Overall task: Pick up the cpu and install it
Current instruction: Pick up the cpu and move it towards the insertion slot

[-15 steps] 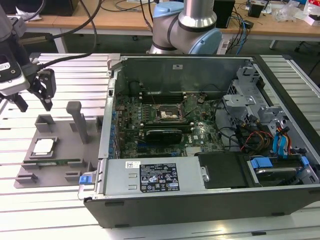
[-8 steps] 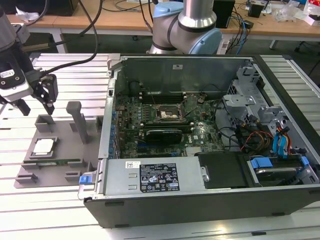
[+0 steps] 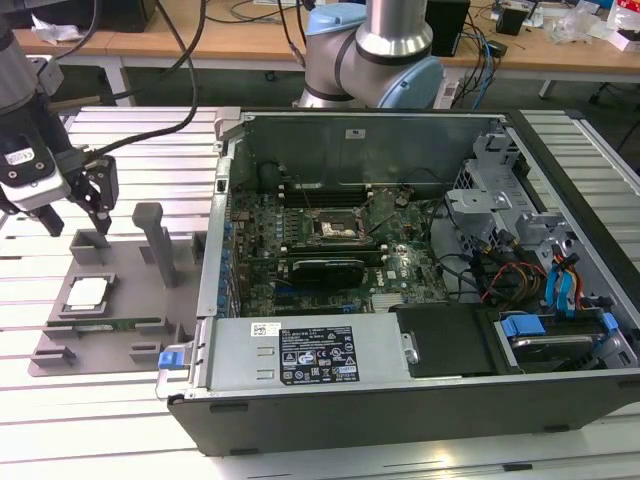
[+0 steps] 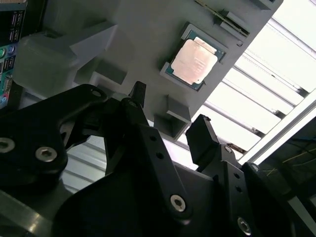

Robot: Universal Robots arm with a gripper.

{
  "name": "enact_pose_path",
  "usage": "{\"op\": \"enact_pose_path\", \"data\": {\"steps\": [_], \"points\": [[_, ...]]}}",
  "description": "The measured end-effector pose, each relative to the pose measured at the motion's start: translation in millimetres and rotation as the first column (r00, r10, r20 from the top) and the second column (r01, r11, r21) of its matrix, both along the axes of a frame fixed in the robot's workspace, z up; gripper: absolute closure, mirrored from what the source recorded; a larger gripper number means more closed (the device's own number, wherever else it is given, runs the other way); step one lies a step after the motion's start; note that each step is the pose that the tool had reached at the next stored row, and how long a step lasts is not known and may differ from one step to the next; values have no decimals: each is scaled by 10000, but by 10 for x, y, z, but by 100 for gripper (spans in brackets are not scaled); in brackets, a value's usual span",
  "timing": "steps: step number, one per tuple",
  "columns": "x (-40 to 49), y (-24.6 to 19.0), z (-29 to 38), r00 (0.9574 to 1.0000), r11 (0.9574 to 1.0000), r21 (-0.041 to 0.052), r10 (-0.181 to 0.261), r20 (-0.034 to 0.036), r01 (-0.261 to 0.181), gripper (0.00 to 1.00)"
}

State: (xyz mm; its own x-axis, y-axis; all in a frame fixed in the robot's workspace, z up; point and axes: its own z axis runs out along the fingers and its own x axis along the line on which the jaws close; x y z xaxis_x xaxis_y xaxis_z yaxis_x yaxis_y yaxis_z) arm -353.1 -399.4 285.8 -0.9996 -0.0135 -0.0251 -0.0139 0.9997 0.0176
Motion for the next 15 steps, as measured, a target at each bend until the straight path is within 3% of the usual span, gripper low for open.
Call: {"op": "enact_pose_path", "data": {"steps": [15], "points": [[0,0,-163,10000,10000,0,0,-1,0,40]]}}
